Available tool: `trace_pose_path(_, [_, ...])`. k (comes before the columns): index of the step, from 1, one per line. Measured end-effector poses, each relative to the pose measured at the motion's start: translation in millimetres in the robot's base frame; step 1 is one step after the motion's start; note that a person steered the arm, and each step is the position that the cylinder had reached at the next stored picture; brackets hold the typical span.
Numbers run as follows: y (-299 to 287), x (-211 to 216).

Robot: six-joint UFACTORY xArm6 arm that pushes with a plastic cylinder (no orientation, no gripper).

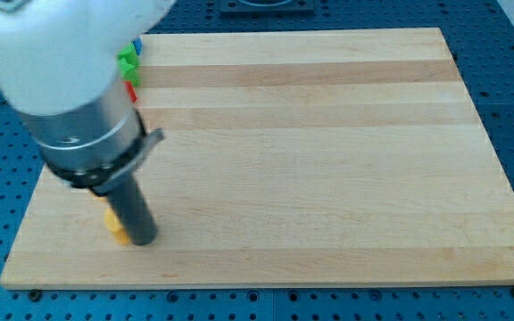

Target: Push blue triangle between red circle and yellow hexagon

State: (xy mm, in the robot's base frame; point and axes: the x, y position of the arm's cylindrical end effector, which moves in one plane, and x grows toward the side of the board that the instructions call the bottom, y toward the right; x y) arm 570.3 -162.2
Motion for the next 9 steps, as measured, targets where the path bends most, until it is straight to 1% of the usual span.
trace_pose_path(1, [-39, 0])
trace_pose_path(2, [-55, 0])
trace_pose_path(3, [-51, 2])
trace_pose_path(4, [-4, 6])
trace_pose_path(5, [34, -14])
trace_pose_path(7, [21, -50])
trace_pose_path(8, [19, -86])
trace_pose_path(9, [14, -110])
